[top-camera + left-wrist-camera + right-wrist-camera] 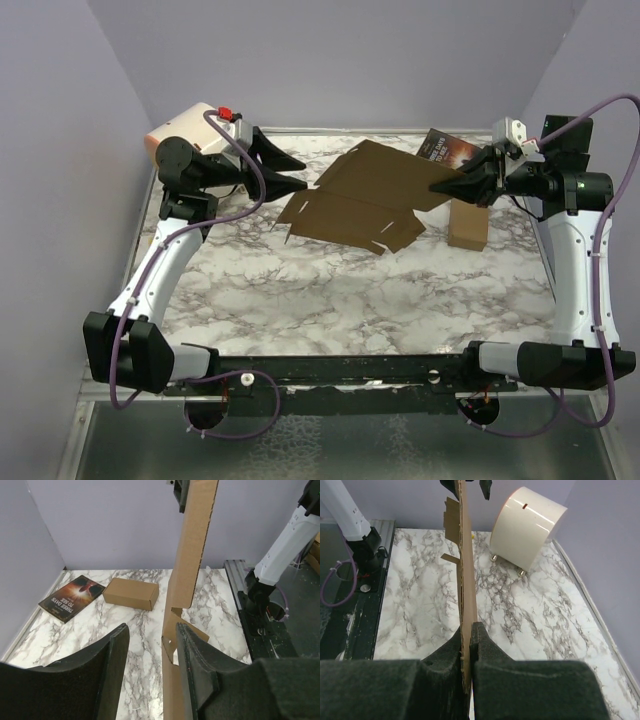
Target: Fold the paper box
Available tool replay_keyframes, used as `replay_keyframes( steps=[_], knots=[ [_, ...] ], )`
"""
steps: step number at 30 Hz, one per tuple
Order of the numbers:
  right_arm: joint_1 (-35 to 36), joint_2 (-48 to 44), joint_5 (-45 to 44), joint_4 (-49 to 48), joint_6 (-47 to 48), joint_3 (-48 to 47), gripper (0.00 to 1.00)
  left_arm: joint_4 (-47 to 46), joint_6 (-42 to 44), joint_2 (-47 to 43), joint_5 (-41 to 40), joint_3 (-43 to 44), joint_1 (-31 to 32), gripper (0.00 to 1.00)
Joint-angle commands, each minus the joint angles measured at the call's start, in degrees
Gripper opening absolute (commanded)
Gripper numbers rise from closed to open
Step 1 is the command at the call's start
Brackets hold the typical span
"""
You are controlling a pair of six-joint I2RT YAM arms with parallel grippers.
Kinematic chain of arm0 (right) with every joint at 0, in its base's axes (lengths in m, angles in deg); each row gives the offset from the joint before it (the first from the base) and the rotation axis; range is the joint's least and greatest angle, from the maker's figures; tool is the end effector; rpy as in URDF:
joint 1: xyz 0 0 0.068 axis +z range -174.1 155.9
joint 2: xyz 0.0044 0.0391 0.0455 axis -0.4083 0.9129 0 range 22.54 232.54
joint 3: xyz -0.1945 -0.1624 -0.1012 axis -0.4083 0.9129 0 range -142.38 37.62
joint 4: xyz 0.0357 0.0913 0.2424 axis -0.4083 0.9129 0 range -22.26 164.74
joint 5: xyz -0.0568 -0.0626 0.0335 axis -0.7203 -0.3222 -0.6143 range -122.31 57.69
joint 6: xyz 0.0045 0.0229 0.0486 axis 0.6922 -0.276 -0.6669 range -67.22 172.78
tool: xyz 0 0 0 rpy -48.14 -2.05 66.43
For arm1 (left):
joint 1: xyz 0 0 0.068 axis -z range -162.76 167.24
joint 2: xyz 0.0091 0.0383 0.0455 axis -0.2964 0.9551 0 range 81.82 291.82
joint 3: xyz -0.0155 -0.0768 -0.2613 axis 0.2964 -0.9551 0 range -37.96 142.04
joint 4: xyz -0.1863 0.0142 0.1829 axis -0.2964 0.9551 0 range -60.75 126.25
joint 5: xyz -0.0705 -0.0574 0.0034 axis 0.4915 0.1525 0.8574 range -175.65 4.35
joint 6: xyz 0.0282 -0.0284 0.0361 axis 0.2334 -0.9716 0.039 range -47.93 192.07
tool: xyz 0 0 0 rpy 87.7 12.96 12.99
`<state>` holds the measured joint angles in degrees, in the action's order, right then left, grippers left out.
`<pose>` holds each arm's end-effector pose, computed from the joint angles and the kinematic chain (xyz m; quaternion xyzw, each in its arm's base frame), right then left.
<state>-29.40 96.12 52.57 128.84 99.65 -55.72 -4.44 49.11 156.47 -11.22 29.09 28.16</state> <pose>0.2159 0.0155 0.4551 -0.4985 0.5300 0.4186 0.5435 0.2646 -0.0860 0.4319 0.4661 0.4730 -0.5031 0.5531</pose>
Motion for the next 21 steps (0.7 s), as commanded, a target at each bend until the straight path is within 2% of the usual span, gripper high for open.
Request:
replay_keyframes(
  steps=[1, 10, 21],
  knots=[
    [0.33, -0.92, 0.4, 1.43, 0.94, 0.01, 0.01, -5.62, -3.02, 0.63, 3.23, -0.19, 1.3, 0.47],
    [0.64, -0.81, 1.03, 1.54, 0.77, -0.68, 0.01, 0.7, 1.48, 1.71, 3.47, 2.11, 2.43, 0.47],
    [0.73, -0.68, 1.47, 0.51, -0.3, -0.83, 0.01, 1.04, 1.63, 2.99, 5.61, 3.13, 4.0, 0.49]
  ],
)
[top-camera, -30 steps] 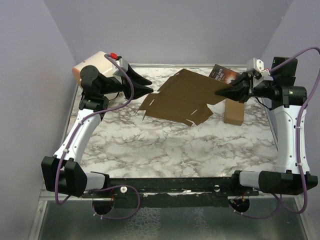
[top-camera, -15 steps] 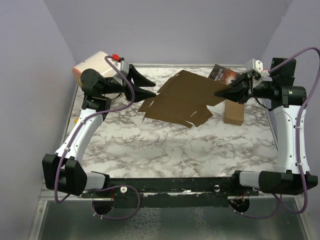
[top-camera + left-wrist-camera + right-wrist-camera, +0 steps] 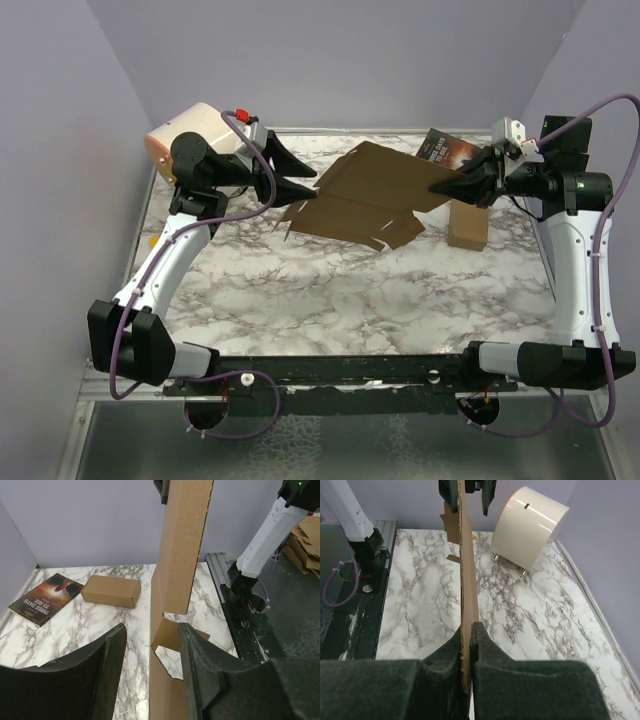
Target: Fold the paper box
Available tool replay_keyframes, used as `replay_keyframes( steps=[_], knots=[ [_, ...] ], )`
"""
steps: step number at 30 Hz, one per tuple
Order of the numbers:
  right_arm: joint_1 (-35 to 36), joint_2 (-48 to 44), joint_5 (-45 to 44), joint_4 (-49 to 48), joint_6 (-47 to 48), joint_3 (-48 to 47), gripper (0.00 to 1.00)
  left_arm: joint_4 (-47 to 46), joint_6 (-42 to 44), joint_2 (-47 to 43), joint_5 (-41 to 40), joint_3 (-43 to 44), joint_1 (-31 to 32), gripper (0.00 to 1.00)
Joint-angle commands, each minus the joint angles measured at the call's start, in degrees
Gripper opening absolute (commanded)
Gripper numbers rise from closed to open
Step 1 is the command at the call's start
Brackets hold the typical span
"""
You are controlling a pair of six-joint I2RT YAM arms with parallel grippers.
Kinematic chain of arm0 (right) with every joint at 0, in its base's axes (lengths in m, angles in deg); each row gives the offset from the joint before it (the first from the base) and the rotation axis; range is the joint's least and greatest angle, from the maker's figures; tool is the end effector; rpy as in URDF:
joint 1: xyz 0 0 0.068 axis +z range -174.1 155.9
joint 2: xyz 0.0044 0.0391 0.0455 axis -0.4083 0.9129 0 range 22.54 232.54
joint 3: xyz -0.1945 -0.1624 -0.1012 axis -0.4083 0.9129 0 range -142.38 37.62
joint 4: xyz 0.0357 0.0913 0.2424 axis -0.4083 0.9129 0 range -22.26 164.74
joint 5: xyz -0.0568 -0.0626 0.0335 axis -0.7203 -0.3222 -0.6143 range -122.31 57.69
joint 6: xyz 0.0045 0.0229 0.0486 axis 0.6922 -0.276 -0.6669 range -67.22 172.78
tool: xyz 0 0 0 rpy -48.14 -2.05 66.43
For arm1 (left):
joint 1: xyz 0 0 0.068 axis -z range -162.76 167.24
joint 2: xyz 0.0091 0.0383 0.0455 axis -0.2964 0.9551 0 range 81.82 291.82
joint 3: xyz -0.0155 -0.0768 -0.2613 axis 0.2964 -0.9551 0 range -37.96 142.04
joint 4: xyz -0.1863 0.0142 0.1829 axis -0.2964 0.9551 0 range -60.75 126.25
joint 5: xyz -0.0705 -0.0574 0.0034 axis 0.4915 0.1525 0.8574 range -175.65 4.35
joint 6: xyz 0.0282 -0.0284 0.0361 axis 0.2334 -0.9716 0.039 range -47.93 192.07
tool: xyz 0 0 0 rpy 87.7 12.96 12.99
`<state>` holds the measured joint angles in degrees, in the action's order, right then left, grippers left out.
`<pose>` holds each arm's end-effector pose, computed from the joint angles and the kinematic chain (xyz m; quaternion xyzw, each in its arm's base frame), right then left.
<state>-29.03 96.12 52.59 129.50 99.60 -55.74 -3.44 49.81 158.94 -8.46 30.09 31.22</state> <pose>0.2152 0.0169 0.4546 -0.4974 0.5313 0.4237 0.5393 0.2708 -0.1032 0.4243 0.4897 0.4644 -0.5280 0.5155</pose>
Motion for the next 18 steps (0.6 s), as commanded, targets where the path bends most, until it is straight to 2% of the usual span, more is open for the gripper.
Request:
replay_keyframes(
  steps=[1, 7, 18],
  knots=[
    [0.36, -0.73, 1.41, -0.27, -0.4, -0.77, 0.01, 0.07, 1.01, 0.61, 3.04, 2.13, 1.04, 0.49],
    [0.41, -0.82, 2.17, -1.33, -1.59, -0.52, 0.01, 0.21, 0.96, 1.3, 2.86, 2.65, 1.68, 0.49],
    [0.7, -0.9, 2.76, -3.37, -3.62, 0.27, 0.01, 0.58, 1.26, 2.79, 1.46, 3.62, 3.56, 0.41]
  ],
)
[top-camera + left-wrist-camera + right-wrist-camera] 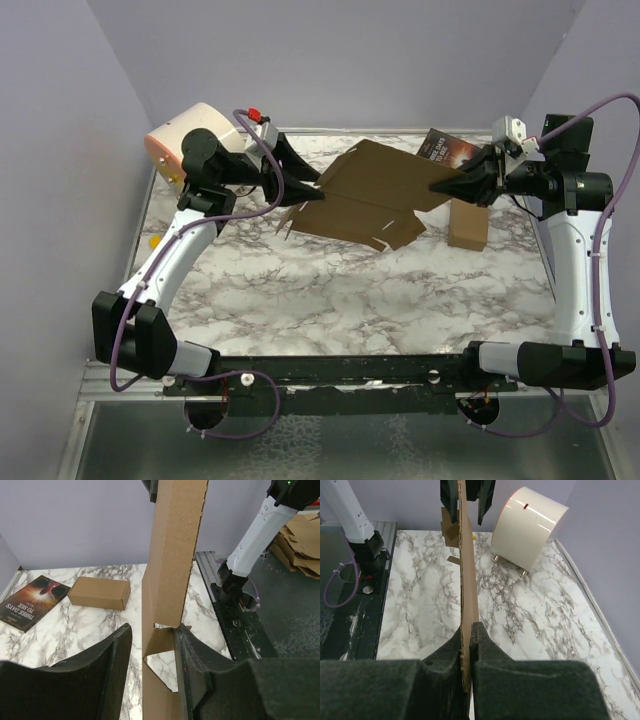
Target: Fold the paper box
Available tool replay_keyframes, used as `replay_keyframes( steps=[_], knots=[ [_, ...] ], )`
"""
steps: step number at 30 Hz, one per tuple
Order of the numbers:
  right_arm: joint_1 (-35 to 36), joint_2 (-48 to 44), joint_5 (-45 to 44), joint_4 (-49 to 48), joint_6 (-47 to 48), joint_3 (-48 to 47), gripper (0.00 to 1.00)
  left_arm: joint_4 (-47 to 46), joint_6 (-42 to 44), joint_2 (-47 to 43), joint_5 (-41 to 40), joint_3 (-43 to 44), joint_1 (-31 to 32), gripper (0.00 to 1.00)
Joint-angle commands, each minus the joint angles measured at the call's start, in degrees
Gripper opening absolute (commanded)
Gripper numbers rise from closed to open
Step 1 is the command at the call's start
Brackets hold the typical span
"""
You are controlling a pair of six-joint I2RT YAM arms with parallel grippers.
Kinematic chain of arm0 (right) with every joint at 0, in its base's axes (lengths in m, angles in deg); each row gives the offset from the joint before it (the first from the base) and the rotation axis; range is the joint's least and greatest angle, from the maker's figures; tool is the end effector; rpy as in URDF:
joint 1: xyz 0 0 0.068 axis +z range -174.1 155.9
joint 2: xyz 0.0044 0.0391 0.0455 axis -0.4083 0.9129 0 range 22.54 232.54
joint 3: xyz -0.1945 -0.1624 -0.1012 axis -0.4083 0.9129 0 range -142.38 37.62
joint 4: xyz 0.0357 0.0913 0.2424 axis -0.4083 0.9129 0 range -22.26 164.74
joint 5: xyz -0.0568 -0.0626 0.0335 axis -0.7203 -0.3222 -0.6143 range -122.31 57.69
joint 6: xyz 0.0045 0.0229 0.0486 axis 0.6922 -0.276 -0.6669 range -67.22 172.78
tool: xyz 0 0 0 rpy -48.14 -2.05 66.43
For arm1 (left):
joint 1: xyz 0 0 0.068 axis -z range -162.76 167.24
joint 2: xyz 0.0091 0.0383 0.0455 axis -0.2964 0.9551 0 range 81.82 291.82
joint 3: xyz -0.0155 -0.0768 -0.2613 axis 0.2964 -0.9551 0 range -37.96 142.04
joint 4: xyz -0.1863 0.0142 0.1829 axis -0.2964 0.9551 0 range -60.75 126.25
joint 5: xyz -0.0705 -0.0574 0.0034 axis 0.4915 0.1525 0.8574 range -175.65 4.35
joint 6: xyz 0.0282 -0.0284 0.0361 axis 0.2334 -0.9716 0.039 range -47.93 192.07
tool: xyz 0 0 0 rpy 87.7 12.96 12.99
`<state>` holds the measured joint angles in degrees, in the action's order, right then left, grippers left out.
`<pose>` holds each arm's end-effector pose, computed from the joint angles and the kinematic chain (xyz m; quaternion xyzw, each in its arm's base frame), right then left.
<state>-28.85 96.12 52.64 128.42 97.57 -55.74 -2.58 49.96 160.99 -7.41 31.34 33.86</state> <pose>0.2161 0.0175 0.4557 -0.4933 0.5343 0.4293 0.5357 0.2751 -0.1185 0.4203 0.5015 0.4586 -0.5463 0.4896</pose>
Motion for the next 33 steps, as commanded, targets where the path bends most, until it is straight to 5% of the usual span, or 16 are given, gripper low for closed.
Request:
replay_keyframes(
  steps=[1, 14, 21, 22, 24, 26, 33],
  knots=[
    [0.53, -0.88, 2.82, -2.39, -1.71, 0.28, 0.01, -0.25, 1.14, 0.91, 0.36, 2.6, 1.02, 0.39],
    [0.6, -1.08, 2.95, -2.77, -2.04, 0.72, 0.01, -0.24, 1.53, 1.24, 0.35, 3.21, 1.23, 0.01],
    [0.54, -1.85, 1.61, -5.66, -4.98, 2.28, 0.01, -0.58, 2.81, -0.07, -1.6, 2.63, 1.22, 0.0],
    [0.54, -2.14, 1.02, -7.06, -6.64, 2.78, 0.01, -0.55, 3.1, -0.51, -2.47, 2.53, 1.11, 0.05],
    [0.54, -2.51, -0.97, -9.4, -9.03, 3.43, 0.01, 0.02, 3.9, -1.86, -5.93, 1.57, 0.14, 0.37],
    [0.54, -2.59, -3.15, -11.26, -11.02, 3.93, 0.01, 0.27, 4.25, -4.46, -11.5, -0.53, -1.98, 0.52],
    [0.54, -1.32, -8.03, -14.83, -17.54, 3.11, 0.01, -6.01, -6.14, -19.22, -32.39, -14.87, -13.45, 0.66]
  ],
)
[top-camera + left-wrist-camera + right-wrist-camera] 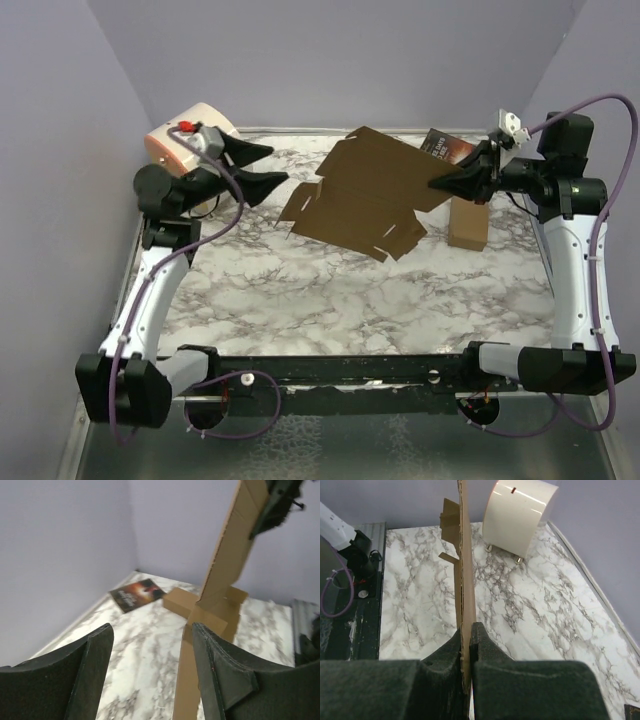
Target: Fold the paper box
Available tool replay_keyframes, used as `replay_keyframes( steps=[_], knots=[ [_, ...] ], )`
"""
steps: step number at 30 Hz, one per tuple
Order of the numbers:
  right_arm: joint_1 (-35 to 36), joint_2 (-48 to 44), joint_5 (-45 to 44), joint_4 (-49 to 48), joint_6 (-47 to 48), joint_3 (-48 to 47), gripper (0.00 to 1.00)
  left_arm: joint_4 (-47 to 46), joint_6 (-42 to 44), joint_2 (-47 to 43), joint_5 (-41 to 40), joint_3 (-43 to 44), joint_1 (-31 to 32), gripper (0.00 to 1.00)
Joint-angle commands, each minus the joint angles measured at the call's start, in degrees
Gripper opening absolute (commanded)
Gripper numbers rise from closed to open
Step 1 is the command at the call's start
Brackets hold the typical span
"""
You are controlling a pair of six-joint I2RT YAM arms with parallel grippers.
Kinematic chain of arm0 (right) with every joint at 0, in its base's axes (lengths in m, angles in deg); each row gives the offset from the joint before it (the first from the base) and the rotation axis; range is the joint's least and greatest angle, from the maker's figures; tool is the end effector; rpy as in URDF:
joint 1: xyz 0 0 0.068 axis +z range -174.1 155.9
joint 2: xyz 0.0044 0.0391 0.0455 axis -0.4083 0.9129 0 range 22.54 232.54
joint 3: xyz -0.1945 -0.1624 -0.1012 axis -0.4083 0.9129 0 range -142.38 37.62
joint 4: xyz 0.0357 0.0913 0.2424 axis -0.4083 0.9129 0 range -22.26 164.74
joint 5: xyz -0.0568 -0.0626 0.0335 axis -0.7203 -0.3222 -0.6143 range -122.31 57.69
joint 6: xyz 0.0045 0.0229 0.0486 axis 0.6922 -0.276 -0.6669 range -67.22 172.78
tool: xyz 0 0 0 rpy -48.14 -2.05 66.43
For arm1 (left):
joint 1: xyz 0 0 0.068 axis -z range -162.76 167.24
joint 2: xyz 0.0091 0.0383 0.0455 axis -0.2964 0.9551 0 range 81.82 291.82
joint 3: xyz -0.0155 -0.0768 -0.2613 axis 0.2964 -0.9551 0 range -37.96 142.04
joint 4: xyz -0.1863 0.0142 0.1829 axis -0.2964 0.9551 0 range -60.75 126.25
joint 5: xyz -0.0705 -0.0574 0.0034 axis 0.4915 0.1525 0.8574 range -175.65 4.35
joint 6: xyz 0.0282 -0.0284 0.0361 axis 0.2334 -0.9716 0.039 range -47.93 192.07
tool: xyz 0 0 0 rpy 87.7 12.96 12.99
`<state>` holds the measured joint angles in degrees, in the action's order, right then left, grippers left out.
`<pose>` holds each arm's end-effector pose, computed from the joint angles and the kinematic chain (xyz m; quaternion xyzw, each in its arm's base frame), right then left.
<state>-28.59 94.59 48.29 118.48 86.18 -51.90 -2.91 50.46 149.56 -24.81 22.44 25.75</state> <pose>0.2231 0.0176 0.4517 -0.4651 0.5731 0.4207 0.5275 0.2463 -0.0683 0.4243 0.3708 0.5101 -0.4521 0.6308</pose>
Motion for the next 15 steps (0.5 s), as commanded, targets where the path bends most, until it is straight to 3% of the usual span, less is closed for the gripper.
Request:
replay_keyframes(
  steps=[1, 7, 9, 12, 15],
  knots=[
    [0.27, 0.34, -3.77, -5.58, -7.6, -1.4, 0.01, -4.73, -7.69, -10.47, -17.26, -7.89, -6.97, 0.66],
    [0.26, 3.38, -4.4, -9.52, -20.28, -12.0, 0.01, 5.56, -9.73, -20.28, -31.03, -19.24, -11.09, 0.45],
    [0.2, 5.33, -3.23, -10.94, -25.64, -16.57, 0.01, 4.33, -12.27, -21.28, -32.35, -24.26, -11.65, 0.28],
    [0.22, 7.49, -0.73, -18.02, -38.15, -20.82, 0.01, -10.95, -19.63, -19.76, -29.15, -33.96, -11.68, 0.26],
    [0.19, 8.45, 1.47, -30.72, -52.68, -21.4, 0.01, -38.36, -27.61, -13.51, -23.43, -41.35, -11.35, 0.36]
  ],
)
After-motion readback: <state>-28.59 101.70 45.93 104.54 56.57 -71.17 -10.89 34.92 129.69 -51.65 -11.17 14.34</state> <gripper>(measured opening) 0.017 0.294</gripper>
